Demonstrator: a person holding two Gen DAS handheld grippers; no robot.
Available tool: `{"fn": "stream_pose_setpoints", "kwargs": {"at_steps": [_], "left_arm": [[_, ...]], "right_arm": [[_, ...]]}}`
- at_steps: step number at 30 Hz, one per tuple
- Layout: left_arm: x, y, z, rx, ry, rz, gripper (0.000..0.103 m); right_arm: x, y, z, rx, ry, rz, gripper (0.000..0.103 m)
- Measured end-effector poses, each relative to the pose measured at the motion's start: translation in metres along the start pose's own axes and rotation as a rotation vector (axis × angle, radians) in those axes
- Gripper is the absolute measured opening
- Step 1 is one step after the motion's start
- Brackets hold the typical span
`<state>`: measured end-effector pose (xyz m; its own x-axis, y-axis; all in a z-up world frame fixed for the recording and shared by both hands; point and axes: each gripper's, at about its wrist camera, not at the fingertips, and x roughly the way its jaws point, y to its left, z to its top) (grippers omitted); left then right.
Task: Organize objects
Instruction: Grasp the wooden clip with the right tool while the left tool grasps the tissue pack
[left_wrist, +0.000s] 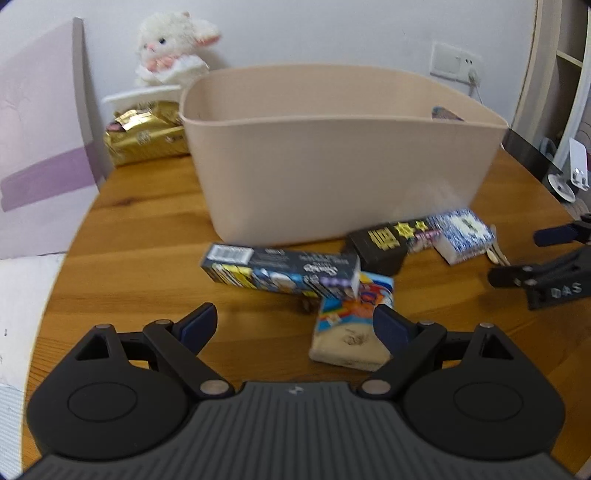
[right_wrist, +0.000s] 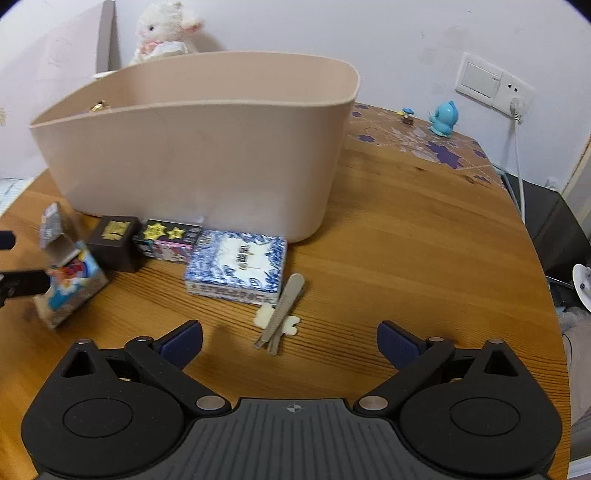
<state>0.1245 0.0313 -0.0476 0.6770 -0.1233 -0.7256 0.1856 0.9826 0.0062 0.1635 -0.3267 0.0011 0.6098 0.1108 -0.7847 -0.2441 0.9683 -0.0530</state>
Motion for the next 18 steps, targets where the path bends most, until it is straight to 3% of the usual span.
{"fn": "stream_pose_setpoints", "kwargs": {"at_steps": [6,12,16,18], "left_arm": [[0.011,-0.009,-0.004,0.006,0.008,-0.019,0.092],[0.017,-0.02,-0.006,0.022,0.034,-0.061,0.092],[0.022,-0.026,-0.009,0.047,0.031,-0.051,0.083],[0.021,-0.026,-0.009,0.045,0.025,-0.05,0.076]], "right_arm": [[0.01,0.005,-0.004,-0.009,-0.038,-0.004,0.087],[0.009,0.008,-0.006,0.01,-0.073,0.032,0.068],[0.006,0.008,-0.009,0.027,-0.098,0.048,0.041],[0.004,0.008,-0.009,0.032,-0.104,0.044,0.033]]}}
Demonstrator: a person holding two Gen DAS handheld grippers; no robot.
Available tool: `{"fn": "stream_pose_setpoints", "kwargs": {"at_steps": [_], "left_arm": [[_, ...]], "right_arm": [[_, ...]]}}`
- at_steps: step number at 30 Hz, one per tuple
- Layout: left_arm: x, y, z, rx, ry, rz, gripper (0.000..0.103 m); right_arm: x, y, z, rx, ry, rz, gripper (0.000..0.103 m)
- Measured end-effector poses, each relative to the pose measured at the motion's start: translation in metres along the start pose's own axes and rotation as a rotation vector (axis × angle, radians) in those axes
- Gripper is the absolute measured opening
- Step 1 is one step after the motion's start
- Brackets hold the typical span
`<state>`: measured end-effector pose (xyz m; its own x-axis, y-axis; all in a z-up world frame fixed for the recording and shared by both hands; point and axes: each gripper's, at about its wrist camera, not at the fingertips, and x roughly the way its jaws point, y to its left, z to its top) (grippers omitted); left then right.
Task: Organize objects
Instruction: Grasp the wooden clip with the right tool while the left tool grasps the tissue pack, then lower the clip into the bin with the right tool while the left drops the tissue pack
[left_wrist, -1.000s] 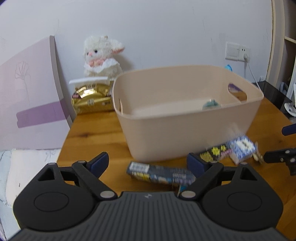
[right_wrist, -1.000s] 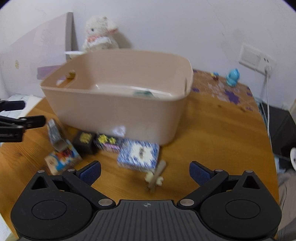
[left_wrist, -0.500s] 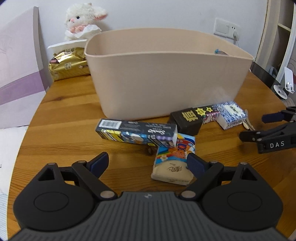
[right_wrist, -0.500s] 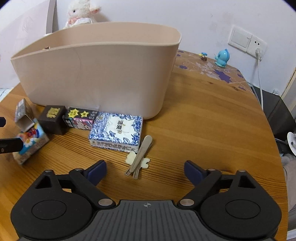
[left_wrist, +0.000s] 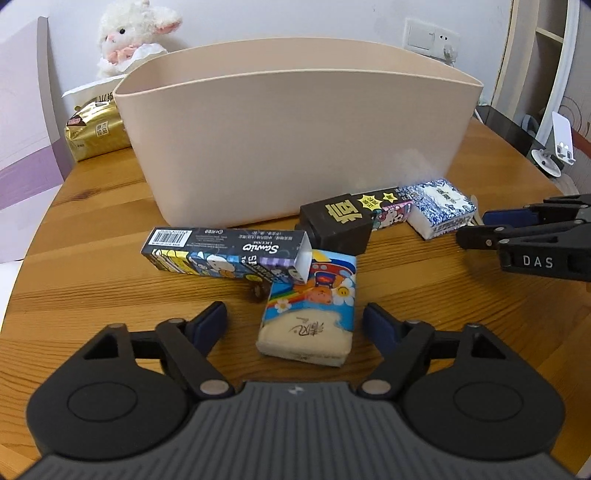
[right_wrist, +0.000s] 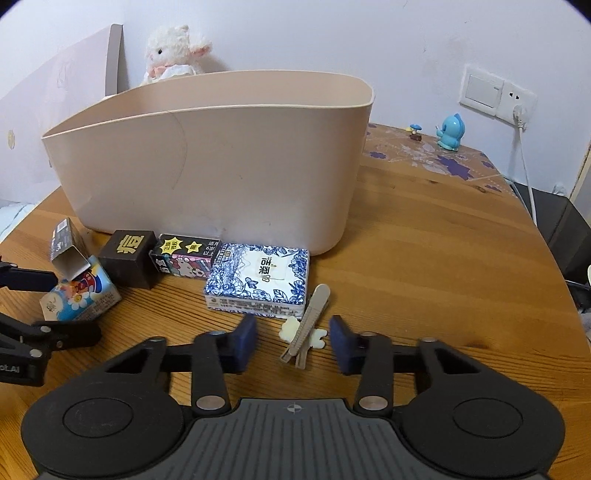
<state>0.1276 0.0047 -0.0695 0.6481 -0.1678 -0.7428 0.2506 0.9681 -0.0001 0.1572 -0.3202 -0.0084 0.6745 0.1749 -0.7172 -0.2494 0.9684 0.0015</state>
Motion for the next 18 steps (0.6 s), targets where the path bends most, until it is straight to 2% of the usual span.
{"fn": "stream_pose_setpoints", "kwargs": {"at_steps": [1,4,6,8,18], "left_arm": [[-0.001,0.0,0.0,-0.003,-0.003,0.001,0.068],[-0.003,0.002,0.002,-0.009,-0.008,-0.006,0.049],[-0.004,0.001,0.001,-0.007,-0.009,-0.008,0.048],[-0.006,0.001,0.001,-0.012,-0.012,-0.005,0.047],[-0.024,-0.004,-0.004,-0.023,-0.033,-0.044,0.047]], "right_arm": [[-0.001,0.0,0.0,0.003,-0.002,-0.003,0.024],[-0.003,0.001,-0.002,0.009,-0.009,-0.012,0.024],[-0.005,0.004,-0.003,-0.005,-0.013,-0.023,0.023],[-0.007,0.007,-0.004,-0.028,-0.016,-0.033,0.016],[-0.028,0.0,-0.011,0.024,-0.013,-0.002,0.014]]}}
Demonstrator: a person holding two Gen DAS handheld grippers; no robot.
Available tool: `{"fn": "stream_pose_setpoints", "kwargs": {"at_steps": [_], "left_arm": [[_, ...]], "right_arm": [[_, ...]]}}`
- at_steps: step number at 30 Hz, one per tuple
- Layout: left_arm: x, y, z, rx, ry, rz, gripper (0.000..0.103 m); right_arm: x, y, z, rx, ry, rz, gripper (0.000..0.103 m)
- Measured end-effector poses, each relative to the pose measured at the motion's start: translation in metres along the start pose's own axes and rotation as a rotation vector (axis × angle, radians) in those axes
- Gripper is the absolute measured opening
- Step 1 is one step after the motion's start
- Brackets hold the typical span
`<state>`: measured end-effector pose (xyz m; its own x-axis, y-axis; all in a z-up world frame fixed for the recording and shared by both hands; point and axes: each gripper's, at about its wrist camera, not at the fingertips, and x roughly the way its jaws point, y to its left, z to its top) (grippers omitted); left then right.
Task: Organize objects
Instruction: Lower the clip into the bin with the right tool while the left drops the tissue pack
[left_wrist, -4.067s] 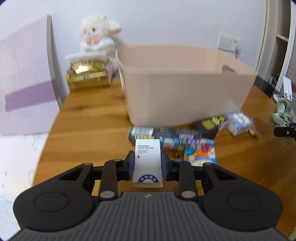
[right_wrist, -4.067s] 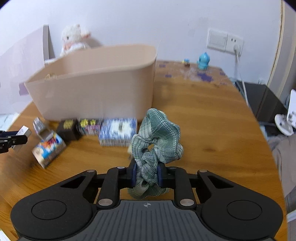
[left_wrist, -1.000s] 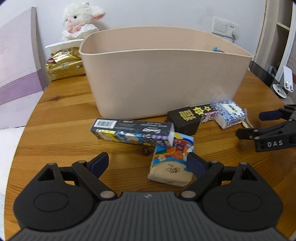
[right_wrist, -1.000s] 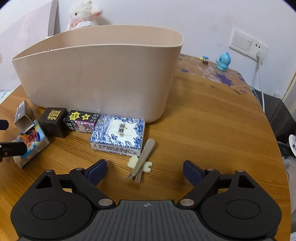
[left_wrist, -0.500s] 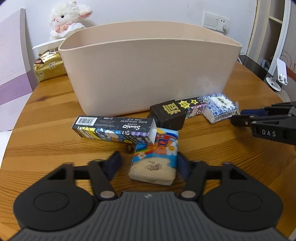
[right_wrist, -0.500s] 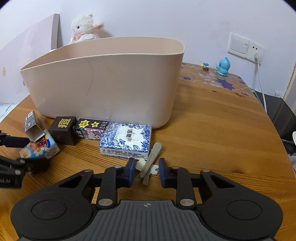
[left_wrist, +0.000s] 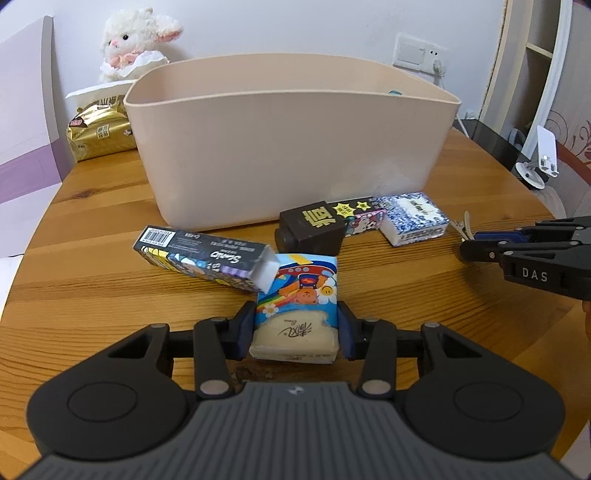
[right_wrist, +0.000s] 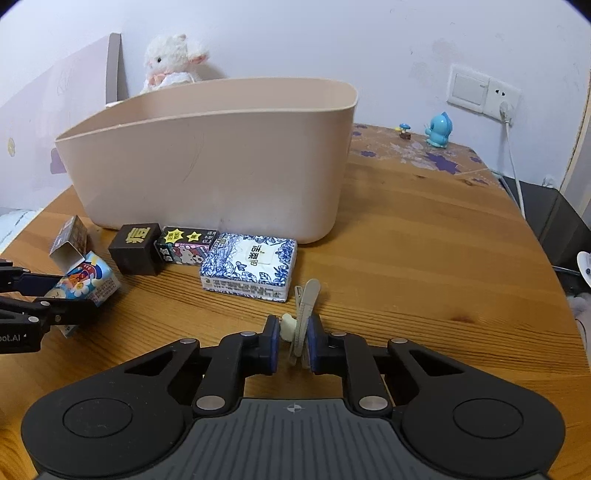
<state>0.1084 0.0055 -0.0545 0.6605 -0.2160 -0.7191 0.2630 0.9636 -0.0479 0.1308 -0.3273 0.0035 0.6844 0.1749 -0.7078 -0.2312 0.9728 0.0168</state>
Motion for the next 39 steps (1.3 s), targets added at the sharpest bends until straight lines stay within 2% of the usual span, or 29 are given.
{"fn": "stream_pose_setpoints", "kwargs": {"at_steps": [8,16,21,27,31,34,39], "left_arm": [[-0.031,-0.001,0.008,0.029,-0.068,0.007,0.047],[-0.066,0.003,0.028,0.049,-0.169,0.044,0.047],[-0.08,0.01,0.054,0.046,-0.235,0.078,0.047],[-0.083,0.019,0.094,0.036,-0.288,0.132,0.047],[-0.071,0.021,0.119,0.058,-0.3,0.167,0.047],[-0.055,0.021,0.135,0.065,-0.279,0.202,0.047],[-0.022,0.021,0.152,0.063,-0.203,0.207,0.047]], "right_arm": [[-0.043,-0.003,0.006,0.008,-0.076,0.02,0.014],[-0.09,-0.002,0.039,-0.017,-0.206,0.039,0.014],[-0.101,-0.005,0.068,-0.031,-0.278,0.04,0.014],[-0.101,-0.006,0.103,-0.052,-0.334,0.036,0.014],[-0.087,-0.003,0.122,-0.057,-0.327,0.039,0.014],[-0.073,-0.003,0.133,-0.044,-0.314,0.047,0.014],[-0.043,0.004,0.148,-0.054,-0.266,0.046,0.014]]}}
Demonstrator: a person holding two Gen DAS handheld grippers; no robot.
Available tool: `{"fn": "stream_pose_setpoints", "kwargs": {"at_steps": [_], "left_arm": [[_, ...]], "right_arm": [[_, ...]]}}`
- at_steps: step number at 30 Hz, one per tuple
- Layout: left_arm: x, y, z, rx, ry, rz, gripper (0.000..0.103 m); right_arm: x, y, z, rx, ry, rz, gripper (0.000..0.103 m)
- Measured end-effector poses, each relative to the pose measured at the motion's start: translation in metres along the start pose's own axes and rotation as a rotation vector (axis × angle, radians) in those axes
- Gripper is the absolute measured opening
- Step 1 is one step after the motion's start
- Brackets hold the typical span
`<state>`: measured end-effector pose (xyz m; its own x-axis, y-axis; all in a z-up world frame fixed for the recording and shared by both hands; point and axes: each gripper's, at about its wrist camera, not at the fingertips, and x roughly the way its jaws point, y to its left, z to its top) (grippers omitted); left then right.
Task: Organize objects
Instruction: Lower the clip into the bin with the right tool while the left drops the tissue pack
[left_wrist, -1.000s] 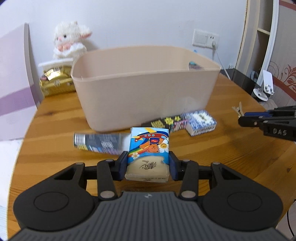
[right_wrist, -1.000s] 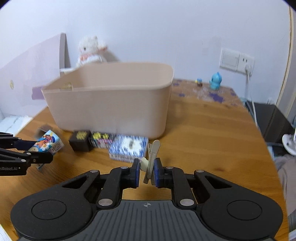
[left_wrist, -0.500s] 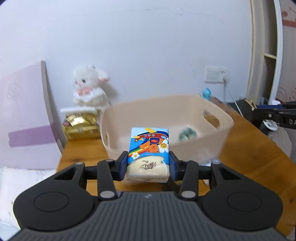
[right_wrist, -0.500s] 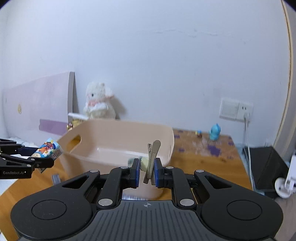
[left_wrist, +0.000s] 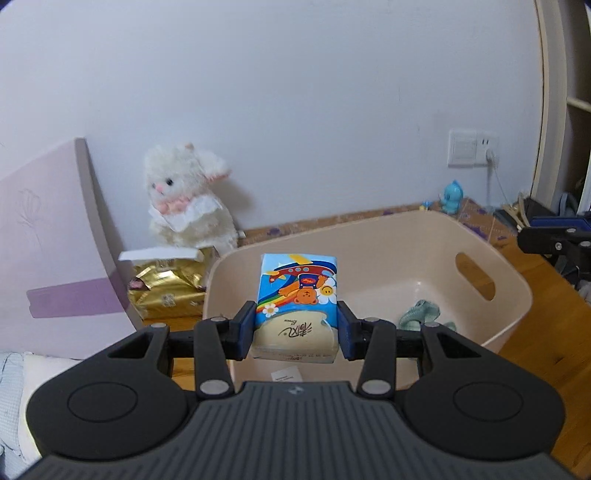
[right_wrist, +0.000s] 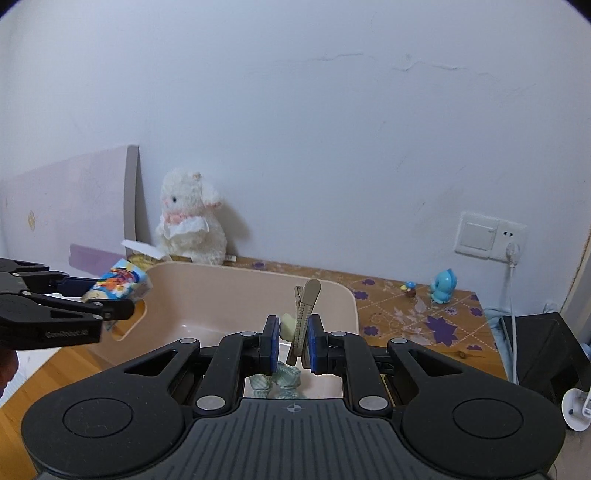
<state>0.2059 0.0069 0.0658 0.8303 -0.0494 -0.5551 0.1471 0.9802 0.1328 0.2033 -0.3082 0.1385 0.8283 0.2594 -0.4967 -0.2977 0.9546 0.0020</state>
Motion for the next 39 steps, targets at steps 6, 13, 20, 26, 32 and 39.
{"fn": "stream_pose_setpoints", "kwargs": {"at_steps": [6,13,20,26,32,39], "left_arm": [[0.04,-0.012,-0.001,0.025,0.103,0.022,0.047],[0.077,-0.018,-0.008,0.048,0.226,0.046,0.047],[0.09,-0.017,-0.016,0.04,0.282,0.045,0.048],[0.075,-0.009,-0.016,0.02,0.207,0.061,0.07],[0.043,0.004,-0.013,-0.012,0.115,0.084,0.079],[0.0,0.019,-0.025,-0.032,0.056,0.105,0.085]], "right_arm": [[0.037,0.015,0.0,-0.028,0.095,0.011,0.014],[0.078,0.019,-0.011,-0.024,0.196,-0.013,0.014],[0.093,0.027,-0.024,-0.055,0.229,-0.043,0.015],[0.084,0.025,-0.025,-0.044,0.213,-0.015,0.041],[0.05,0.024,-0.016,-0.039,0.125,-0.005,0.067],[0.011,0.018,-0.016,-0.031,0.052,-0.004,0.087]]}}
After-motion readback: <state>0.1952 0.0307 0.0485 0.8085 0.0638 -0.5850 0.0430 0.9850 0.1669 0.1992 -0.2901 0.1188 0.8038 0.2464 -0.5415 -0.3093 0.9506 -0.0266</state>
